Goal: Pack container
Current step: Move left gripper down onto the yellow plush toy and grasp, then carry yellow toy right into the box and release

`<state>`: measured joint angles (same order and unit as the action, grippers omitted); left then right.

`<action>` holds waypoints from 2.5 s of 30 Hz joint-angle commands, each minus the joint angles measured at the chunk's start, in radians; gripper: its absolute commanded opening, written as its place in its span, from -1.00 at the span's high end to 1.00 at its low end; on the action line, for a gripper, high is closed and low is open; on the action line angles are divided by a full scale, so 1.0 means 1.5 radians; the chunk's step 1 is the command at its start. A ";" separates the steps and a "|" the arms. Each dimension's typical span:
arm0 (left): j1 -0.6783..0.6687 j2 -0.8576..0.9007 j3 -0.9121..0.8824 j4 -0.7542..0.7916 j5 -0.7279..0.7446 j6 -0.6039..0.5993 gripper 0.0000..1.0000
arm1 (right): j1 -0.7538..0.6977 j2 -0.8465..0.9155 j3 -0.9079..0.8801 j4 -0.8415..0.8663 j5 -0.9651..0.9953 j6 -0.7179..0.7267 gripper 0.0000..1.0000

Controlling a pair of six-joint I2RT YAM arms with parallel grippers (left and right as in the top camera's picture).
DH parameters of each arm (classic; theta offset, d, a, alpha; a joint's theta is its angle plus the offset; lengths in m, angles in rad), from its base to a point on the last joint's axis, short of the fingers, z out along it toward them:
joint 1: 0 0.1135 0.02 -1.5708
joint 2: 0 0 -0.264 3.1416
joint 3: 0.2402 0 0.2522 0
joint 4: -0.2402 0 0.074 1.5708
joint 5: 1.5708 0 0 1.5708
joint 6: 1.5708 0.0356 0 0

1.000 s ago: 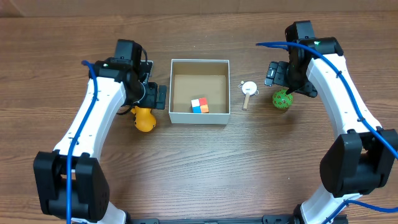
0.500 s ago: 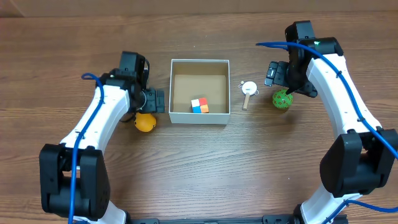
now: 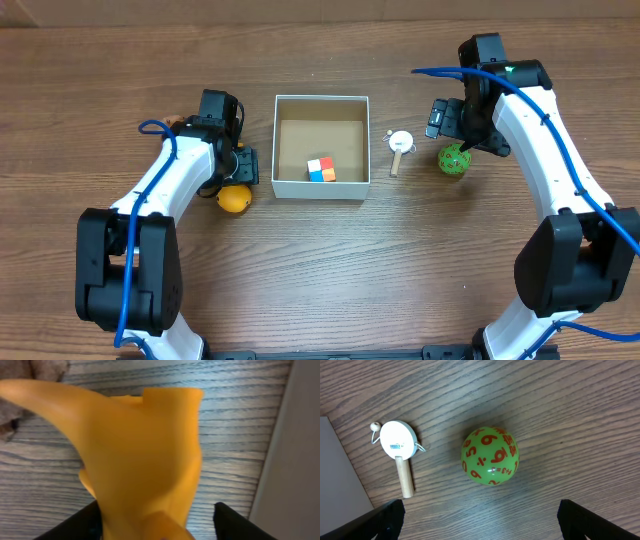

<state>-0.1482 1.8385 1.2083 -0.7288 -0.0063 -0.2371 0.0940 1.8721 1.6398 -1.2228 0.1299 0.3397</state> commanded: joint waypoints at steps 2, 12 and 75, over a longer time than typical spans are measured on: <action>0.004 0.008 0.002 -0.003 -0.003 0.004 0.92 | 0.000 -0.005 0.002 0.002 -0.001 0.001 -1.00; 0.001 -0.016 0.290 -0.256 -0.003 0.003 0.92 | 0.000 -0.005 0.002 0.002 -0.001 0.001 -1.00; -0.215 0.118 0.477 -0.345 -0.119 -0.124 -0.06 | 0.000 -0.005 0.002 0.002 -0.001 0.001 -1.00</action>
<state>-0.4831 2.1143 1.8912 -1.2346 -0.1551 -0.4198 0.0940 1.8721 1.6398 -1.2228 0.1299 0.3393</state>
